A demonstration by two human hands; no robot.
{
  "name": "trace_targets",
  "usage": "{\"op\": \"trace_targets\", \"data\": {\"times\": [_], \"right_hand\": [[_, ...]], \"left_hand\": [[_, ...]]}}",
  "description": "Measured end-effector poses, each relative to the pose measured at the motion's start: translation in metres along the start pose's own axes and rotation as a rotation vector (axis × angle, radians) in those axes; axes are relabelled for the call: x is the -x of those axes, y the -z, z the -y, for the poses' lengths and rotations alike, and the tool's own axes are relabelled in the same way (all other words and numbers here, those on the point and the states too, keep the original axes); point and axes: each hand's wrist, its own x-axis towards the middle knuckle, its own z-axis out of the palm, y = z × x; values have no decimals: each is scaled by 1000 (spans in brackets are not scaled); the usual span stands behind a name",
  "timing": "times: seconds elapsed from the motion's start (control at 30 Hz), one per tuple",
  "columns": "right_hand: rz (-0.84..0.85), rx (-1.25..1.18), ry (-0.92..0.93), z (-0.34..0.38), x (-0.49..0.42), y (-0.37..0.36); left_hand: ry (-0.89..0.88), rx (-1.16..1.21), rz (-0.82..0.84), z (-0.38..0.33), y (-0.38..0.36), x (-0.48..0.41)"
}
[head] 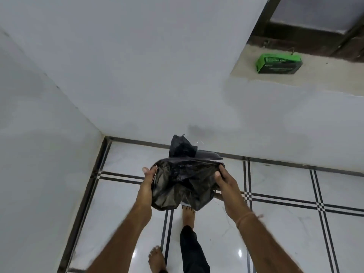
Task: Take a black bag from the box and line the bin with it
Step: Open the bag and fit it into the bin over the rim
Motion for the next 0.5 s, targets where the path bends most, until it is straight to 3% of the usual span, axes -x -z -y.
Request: {"op": "trace_targets", "data": {"times": [0.13,0.23,0.5], "right_hand": [[-102,28,-121,-56,-47,29],[-75,69,-229,-104,-79,54],[-131,-229,-139,-173,-204,60]], "left_hand": [[100,35,20,50,-23,-56],[141,72,30,91,-34,-97],[121,17,25,147,-42,-217]]}}
